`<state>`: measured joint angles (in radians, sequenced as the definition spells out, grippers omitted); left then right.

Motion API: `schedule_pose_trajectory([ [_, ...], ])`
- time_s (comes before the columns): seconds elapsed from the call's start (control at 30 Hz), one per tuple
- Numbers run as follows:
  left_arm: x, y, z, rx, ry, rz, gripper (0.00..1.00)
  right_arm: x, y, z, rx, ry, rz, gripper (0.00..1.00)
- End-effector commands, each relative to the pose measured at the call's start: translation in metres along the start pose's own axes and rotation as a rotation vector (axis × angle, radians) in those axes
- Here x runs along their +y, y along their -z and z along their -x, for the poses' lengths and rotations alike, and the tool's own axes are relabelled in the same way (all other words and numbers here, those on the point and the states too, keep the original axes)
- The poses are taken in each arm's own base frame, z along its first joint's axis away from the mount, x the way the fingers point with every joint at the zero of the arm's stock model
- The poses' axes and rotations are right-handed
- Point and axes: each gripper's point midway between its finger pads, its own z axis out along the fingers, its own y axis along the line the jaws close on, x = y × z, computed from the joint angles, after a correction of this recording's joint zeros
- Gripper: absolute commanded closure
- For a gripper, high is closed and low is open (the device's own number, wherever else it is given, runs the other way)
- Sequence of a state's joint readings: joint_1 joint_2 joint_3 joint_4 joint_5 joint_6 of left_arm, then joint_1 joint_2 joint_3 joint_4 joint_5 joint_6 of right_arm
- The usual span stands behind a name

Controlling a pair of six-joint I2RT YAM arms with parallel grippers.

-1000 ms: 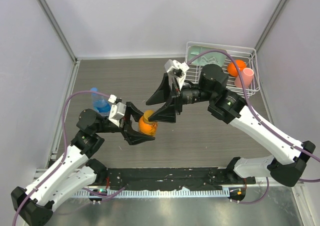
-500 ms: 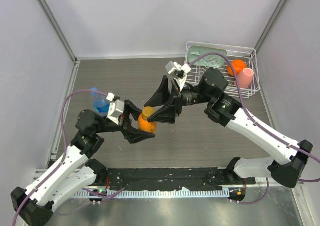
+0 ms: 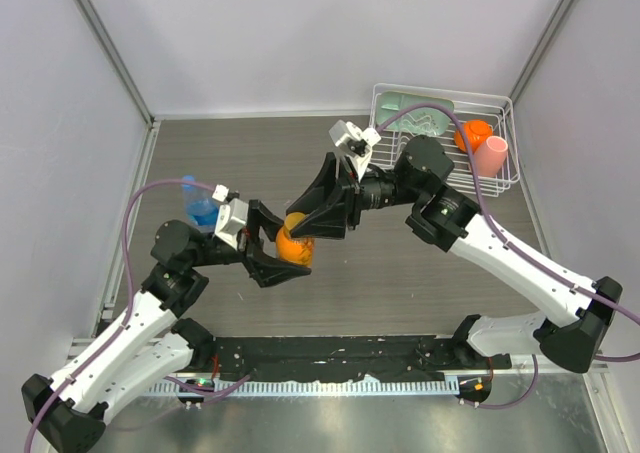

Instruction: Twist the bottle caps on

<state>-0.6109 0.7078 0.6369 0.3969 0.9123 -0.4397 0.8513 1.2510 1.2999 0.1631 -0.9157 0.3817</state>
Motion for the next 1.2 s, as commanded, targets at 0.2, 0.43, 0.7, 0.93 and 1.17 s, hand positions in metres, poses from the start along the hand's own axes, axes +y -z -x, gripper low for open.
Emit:
schedule_pose_trajectory([
  [0.2, 0.011, 0.0, 0.025, -0.085, -0.025, 0.084, 1.0, 0.011, -0.003, 0.009, 0.022, 0.062, 0.013, 0.69],
  [0.43, 0.038, 0.003, 0.042, -0.164, -0.051, 0.241, 1.0, -0.042, 0.001, -0.022, 0.104, 0.037, -0.309, 0.83],
  [0.7, 0.087, 0.021, 0.05, -0.205, -0.192, 0.496, 1.0, -0.083, 0.003, -0.048, 0.098, 0.07, -0.666, 0.99],
  [0.93, 0.106, 0.037, 0.054, -0.21, -0.312, 0.625, 1.0, -0.102, 0.003, -0.054, 0.139, 0.067, -0.903, 0.99],
  [1.17, 0.105, 0.04, 0.046, -0.191, -0.337, 0.624, 1.0, -0.091, 0.003, -0.031, 0.084, 0.082, -0.882, 0.44],
])
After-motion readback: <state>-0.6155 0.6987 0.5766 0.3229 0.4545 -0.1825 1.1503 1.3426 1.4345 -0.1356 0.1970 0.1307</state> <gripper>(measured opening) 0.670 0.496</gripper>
